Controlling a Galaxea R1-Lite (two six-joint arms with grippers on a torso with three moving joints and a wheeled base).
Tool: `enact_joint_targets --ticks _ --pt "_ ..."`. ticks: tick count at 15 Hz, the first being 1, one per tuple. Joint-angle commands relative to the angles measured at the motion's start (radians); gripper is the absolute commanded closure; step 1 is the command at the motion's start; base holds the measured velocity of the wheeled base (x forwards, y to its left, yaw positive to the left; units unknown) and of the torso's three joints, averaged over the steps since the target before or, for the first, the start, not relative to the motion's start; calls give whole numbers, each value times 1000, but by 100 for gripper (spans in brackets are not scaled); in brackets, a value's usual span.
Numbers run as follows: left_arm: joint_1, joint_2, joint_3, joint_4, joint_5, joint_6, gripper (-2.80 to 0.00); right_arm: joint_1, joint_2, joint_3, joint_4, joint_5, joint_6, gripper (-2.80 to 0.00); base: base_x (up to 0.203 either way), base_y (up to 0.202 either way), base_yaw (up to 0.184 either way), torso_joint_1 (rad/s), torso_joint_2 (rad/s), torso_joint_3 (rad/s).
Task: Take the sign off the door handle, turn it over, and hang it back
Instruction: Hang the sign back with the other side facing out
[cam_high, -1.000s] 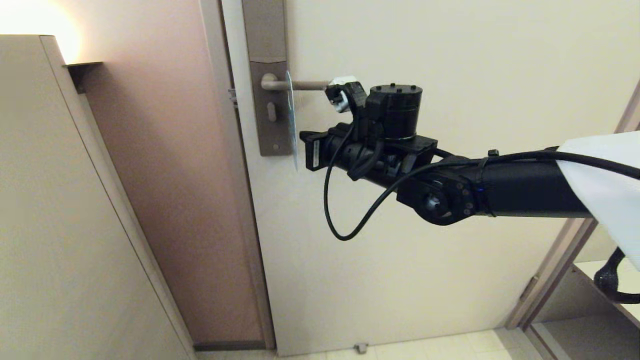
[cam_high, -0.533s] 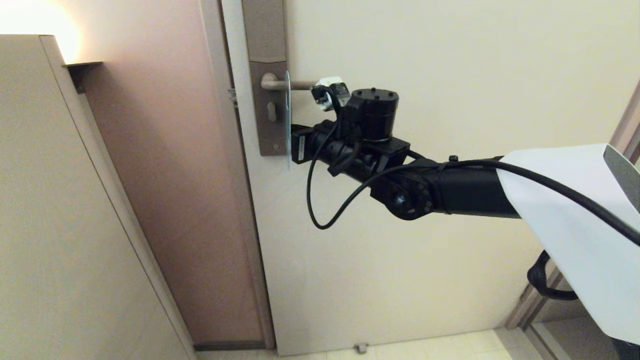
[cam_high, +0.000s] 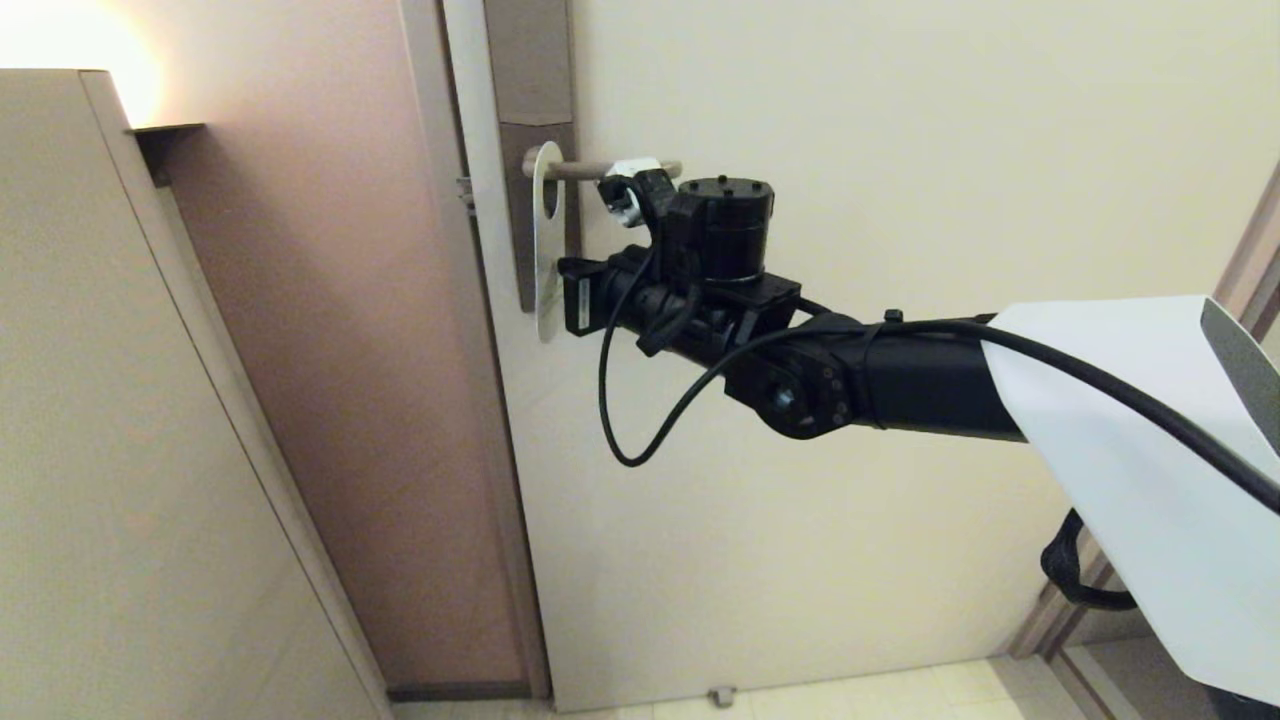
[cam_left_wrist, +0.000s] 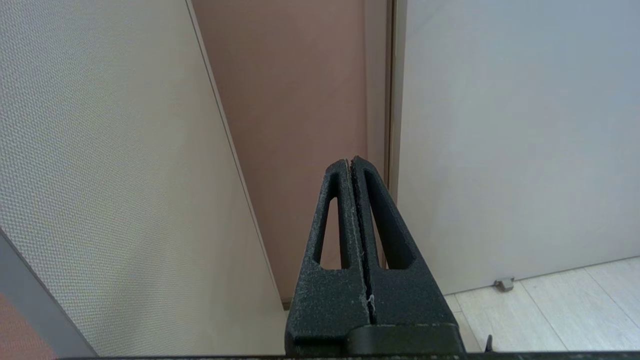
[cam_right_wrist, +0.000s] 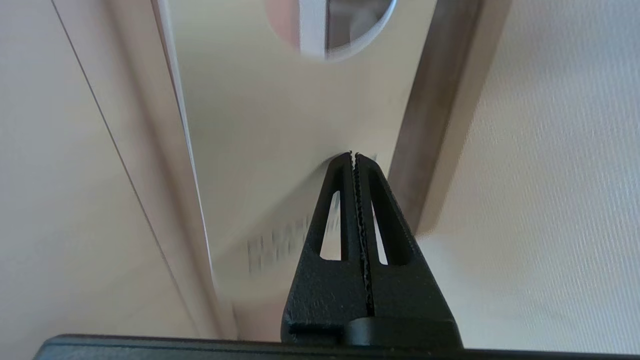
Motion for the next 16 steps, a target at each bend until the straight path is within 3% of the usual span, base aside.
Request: enact_joint_targets --ticks 1,7,11,16 --pt "0 1 0 0 0 0 0 6 -34 10 57 1 -3 0 0 0 0 0 0 0" --pt "-1 1 0 0 0 0 0 28 -61 15 118 11 -25 0 0 0 0 0 0 0" --pt "1 1 0 0 0 0 0 36 -27 -64 106 11 -21 0 0 0 0 0 0 0" --pt "1 1 0 0 0 0 0 36 20 -66 7 16 -18 0 0 0 0 0 0 0"
